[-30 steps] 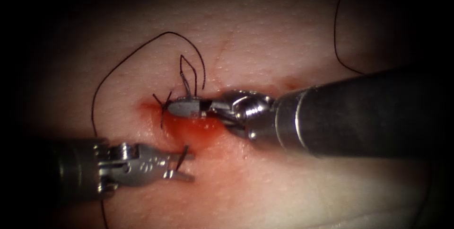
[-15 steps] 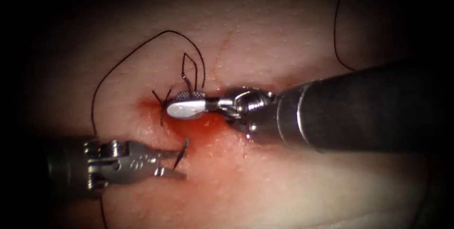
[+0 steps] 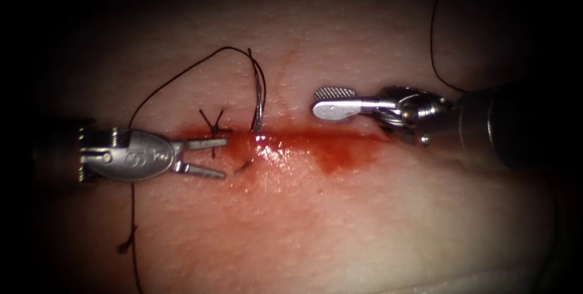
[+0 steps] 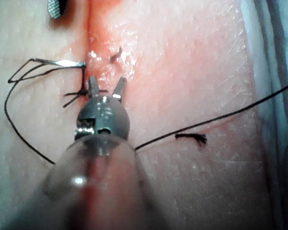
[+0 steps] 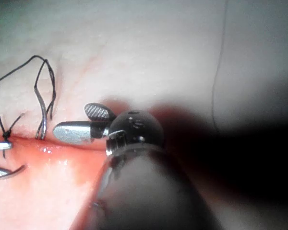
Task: Wound Closure
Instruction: With the left tool, pull the needle through the skin.
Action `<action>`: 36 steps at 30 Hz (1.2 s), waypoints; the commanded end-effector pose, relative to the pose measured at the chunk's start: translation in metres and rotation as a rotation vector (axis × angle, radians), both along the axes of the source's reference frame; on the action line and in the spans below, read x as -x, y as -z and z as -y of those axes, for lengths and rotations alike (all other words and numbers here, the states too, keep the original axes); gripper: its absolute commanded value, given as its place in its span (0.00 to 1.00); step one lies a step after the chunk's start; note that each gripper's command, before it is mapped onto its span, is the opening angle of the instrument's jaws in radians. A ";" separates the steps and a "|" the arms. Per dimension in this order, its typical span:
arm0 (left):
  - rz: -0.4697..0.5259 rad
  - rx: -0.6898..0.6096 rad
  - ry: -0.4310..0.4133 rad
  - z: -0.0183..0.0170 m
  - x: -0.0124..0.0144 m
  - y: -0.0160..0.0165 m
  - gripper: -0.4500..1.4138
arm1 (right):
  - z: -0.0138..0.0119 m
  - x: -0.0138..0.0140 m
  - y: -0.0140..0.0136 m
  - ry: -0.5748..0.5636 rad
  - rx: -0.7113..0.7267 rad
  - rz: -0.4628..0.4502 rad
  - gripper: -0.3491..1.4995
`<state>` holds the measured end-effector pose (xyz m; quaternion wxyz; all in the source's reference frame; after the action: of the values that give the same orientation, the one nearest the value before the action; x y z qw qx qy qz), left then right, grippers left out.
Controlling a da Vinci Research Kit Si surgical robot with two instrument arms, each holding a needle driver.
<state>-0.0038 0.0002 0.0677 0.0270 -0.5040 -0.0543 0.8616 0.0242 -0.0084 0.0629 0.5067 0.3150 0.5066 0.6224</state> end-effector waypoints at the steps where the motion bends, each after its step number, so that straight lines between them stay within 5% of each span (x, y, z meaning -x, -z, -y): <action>1: 0.040 0.005 -0.003 -0.0001 0.0007 -0.0009 0.34 | 0.0002 -0.0001 -0.0007 -0.012 0.001 0.014 0.80; 6: 0.110 0.022 -0.042 0.0003 0.0017 -0.0013 0.47 | 0.0005 0.0001 -0.0010 -0.014 0.007 0.017 0.78; 11: 0.132 0.029 -0.058 0.0006 0.0028 -0.0012 0.48 | 0.0010 0.0000 -0.0019 -0.017 0.019 0.020 0.76; 17: 0.151 0.039 -0.067 0.0009 0.0043 -0.0017 0.42 | 0.0018 -0.0002 -0.0027 -0.029 0.033 0.030 0.73; 20: 0.155 0.031 -0.064 0.0006 0.0049 -0.0023 0.32 | 0.0020 -0.0003 -0.0028 -0.031 0.034 0.031 0.71; 21: 0.157 0.015 -0.059 0.0005 0.0051 -0.0025 0.21 | 0.0020 -0.0003 -0.0028 -0.031 0.035 0.031 0.70; 23: 0.179 -0.029 -0.065 0.0003 0.0051 -0.0030 0.00 | 0.0021 -0.0003 -0.0027 -0.031 0.035 0.032 0.69; 30: 0.231 -0.397 -0.084 0.0006 0.0042 -0.0028 0.00 | 0.0024 -0.0008 -0.0024 -0.037 0.034 0.035 0.67; 36: 0.244 -0.591 -0.044 -0.0001 0.0042 -0.0013 0.00 | 0.0025 -0.0014 -0.0024 -0.030 0.035 0.026 0.67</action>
<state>-0.0074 0.0006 0.0681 0.1659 -0.5664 -0.3348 0.7346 0.0249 -0.0109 0.0648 0.5093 0.2890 0.5146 0.6264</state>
